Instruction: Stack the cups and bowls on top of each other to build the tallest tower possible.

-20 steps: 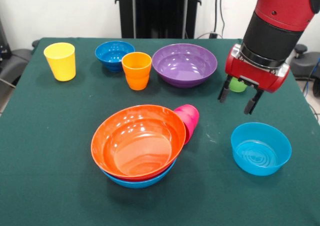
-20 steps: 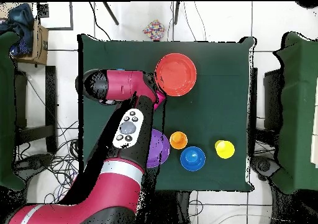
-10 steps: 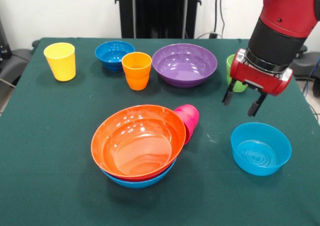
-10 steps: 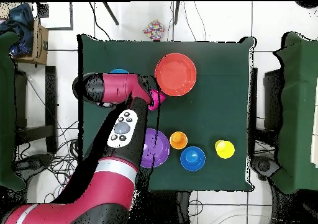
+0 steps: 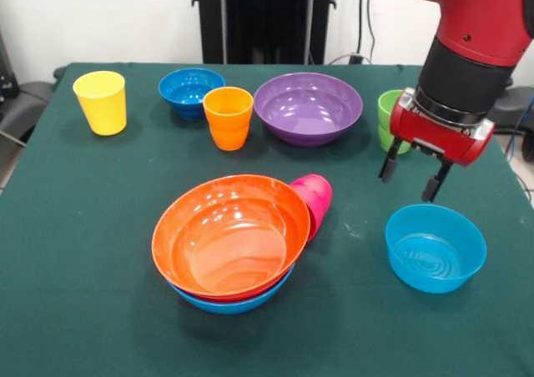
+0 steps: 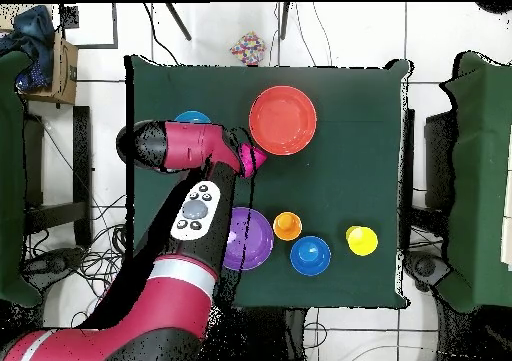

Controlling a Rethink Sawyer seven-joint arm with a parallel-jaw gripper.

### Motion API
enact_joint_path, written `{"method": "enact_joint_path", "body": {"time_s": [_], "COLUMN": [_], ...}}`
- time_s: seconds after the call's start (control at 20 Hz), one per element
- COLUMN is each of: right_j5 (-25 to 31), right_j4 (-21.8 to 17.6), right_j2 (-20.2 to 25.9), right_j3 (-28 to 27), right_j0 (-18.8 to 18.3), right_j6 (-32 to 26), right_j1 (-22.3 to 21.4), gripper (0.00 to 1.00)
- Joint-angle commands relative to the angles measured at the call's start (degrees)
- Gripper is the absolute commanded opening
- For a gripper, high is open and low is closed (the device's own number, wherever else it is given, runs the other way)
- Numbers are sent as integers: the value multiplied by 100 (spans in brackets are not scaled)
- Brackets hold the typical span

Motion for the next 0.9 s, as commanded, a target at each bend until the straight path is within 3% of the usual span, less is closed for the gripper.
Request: {"method": "enact_joint_path", "body": {"time_s": [0.05, 0.65, 0.9], "right_j5": [57, 2, -359], "right_j4": [244, 298, 271], "right_j2": [172, 38, 64], "right_j3": [226, 166, 242], "right_j0": [266, 511, 535], "right_j6": [1626, 1793, 1776], "right_j1": [407, 654, 782], "gripper": [100, 100, 100]}}
